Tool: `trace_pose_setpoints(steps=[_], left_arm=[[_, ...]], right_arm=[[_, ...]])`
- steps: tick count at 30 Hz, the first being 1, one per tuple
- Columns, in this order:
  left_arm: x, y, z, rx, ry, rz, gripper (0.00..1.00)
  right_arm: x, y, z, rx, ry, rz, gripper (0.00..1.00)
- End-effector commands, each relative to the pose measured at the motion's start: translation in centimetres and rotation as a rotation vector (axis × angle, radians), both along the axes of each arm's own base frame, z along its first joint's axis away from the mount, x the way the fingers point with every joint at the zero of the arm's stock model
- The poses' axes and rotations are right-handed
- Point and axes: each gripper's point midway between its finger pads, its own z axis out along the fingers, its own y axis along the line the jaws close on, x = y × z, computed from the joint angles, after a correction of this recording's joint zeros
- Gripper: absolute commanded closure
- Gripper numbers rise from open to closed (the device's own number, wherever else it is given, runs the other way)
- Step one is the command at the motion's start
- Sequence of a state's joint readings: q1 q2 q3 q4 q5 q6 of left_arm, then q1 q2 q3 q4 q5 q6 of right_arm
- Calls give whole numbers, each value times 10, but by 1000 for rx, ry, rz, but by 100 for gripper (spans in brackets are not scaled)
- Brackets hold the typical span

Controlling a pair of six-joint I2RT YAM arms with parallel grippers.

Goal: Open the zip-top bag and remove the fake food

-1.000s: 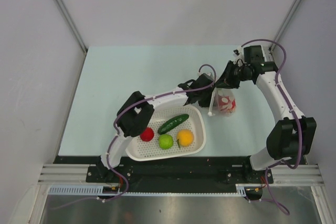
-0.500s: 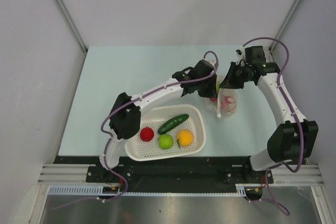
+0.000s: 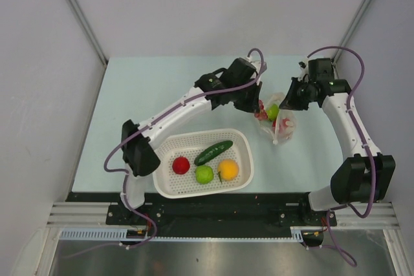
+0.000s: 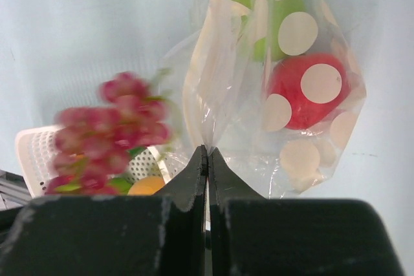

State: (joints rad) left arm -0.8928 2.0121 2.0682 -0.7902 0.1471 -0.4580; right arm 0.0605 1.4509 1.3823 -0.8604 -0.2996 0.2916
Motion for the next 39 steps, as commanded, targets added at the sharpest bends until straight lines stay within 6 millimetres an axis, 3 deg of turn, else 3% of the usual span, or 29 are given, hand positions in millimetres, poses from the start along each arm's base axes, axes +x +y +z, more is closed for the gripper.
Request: trace_pose_setpoints(steps=[1, 3, 4, 6, 7, 9, 10, 11, 12, 15, 18, 22, 24, 25, 26, 29, 33, 39], left_arm=[[-5, 47, 72, -26, -142, 25, 100], [-12, 67, 79, -38, -156, 37, 100], [-19, 76, 65, -12, -134, 43, 100], [-27, 97, 73, -29, -131, 78, 100], [-33, 107, 49, 13, -85, 91, 100], [-45, 125, 46, 3, -67, 127, 100], [-54, 135, 17, 52, -17, 136, 100], [-59, 139, 11, 44, 0, 157, 100], [-70, 152, -9, 72, 30, 166, 100], [-89, 170, -44, 116, 97, 195, 100], [-106, 175, -72, 130, 164, 171, 100], [-117, 164, -82, 77, 211, 118, 94], [-119, 160, -80, 60, 203, 96, 84], [-119, 158, -77, 57, 192, 91, 64], [-121, 158, -76, 58, 185, 79, 56], [-118, 152, -65, 44, 142, 44, 41], [-108, 130, -33, -48, 85, -9, 39], [-73, 58, 17, -298, 29, -95, 53]], right_arm=[[3, -13, 12, -9, -58, -14, 100], [4, -15, 14, -1, -65, -17, 100], [4, -15, 15, 4, -68, -14, 100], [4, -12, 17, 23, -66, -11, 100], [4, -11, 16, 30, -65, -10, 100], [2, -9, 18, 45, -62, -7, 100], [2, -8, 18, 47, -59, -6, 100], [1, -8, 18, 45, -59, -4, 100], [-1, -8, 19, 46, -57, -3, 100], [-6, -9, 19, 40, -51, 2, 100], [-10, -8, 16, 27, -42, 9, 100], [-11, -4, 12, 31, -29, 22, 100], [-10, -2, 12, 38, -29, 26, 100], [-9, -1, 11, 43, -27, 25, 100], [-9, 0, 11, 48, -24, 25, 100], [-9, 2, 10, 65, -14, 24, 100], [-10, 3, 11, 70, -12, 21, 100], [-13, 11, 21, 141, -14, 22, 100]])
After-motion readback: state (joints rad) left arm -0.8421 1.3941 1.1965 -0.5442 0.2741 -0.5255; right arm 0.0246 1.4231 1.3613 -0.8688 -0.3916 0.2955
